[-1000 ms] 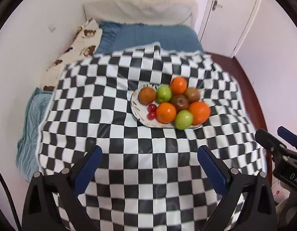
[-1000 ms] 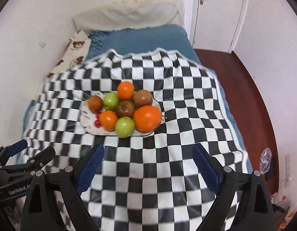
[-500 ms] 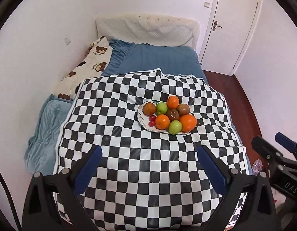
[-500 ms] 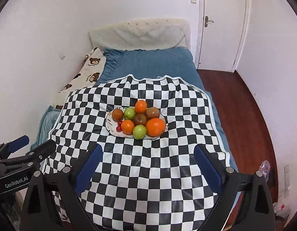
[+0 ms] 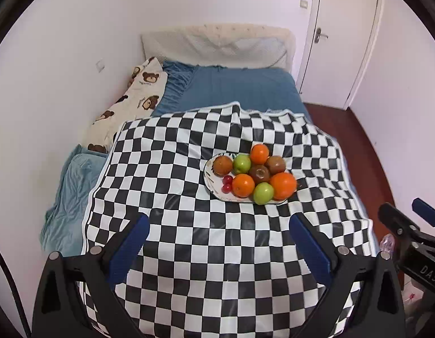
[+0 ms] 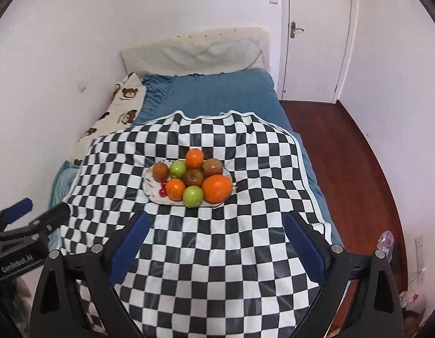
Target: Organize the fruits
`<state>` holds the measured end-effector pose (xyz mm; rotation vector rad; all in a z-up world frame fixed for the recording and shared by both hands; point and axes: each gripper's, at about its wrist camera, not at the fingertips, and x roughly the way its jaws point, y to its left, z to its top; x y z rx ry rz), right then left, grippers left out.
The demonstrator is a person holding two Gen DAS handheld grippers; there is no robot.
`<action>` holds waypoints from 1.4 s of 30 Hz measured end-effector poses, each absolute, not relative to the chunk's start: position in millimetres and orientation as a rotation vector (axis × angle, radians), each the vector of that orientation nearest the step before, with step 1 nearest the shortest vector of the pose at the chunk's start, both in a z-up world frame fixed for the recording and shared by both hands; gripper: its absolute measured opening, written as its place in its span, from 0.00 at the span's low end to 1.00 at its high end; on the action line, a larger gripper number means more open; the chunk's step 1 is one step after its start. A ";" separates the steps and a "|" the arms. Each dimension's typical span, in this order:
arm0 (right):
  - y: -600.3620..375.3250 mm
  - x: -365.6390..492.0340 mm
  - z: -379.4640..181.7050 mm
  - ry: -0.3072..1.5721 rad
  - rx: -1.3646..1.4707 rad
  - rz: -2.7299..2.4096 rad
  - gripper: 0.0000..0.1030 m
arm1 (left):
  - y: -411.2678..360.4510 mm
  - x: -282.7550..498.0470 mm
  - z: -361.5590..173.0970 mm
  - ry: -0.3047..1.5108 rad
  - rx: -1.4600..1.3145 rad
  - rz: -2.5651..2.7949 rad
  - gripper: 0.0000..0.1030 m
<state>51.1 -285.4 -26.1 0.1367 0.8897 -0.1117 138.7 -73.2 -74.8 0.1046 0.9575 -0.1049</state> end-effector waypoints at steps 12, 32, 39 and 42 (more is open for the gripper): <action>-298.2 120.7 -102.1 0.974 0.159 -0.116 0.95 | -80.0 188.5 -137.8 1.041 0.118 -0.084 0.98; -292.7 144.4 -125.1 0.957 0.151 -0.128 0.95 | -84.3 191.3 -130.4 0.952 0.150 -0.073 0.98; -293.2 145.5 -124.7 0.954 0.150 -0.127 0.95 | -84.1 191.9 -129.3 0.948 0.147 -0.071 0.98; -293.3 147.3 -125.7 0.953 0.145 -0.127 0.95 | -84.0 191.7 -129.6 0.949 0.148 -0.072 0.98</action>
